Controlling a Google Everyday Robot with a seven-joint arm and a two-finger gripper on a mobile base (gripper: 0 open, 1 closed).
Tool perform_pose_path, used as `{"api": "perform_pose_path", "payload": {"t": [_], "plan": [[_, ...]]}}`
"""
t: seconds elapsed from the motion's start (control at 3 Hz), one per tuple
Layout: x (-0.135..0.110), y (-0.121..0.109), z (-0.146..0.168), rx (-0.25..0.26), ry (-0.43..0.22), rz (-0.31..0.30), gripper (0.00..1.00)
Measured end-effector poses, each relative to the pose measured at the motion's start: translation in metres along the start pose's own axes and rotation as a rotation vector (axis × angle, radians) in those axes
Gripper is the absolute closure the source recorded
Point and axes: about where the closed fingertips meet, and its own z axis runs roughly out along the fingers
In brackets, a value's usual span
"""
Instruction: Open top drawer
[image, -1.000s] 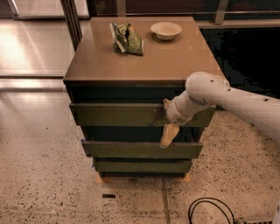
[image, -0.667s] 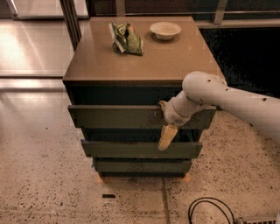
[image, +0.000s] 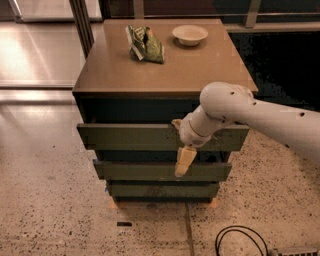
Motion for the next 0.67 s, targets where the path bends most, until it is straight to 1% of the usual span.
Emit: {"api": "perform_pose_path", "payload": {"t": [0.33, 0.67], "plan": [[0.010, -0.013, 0.007, -0.012, 0.005, 0.003, 0.00], [0.014, -0.005, 0.023, -0.062, -0.026, 0.004, 0.00]]}}
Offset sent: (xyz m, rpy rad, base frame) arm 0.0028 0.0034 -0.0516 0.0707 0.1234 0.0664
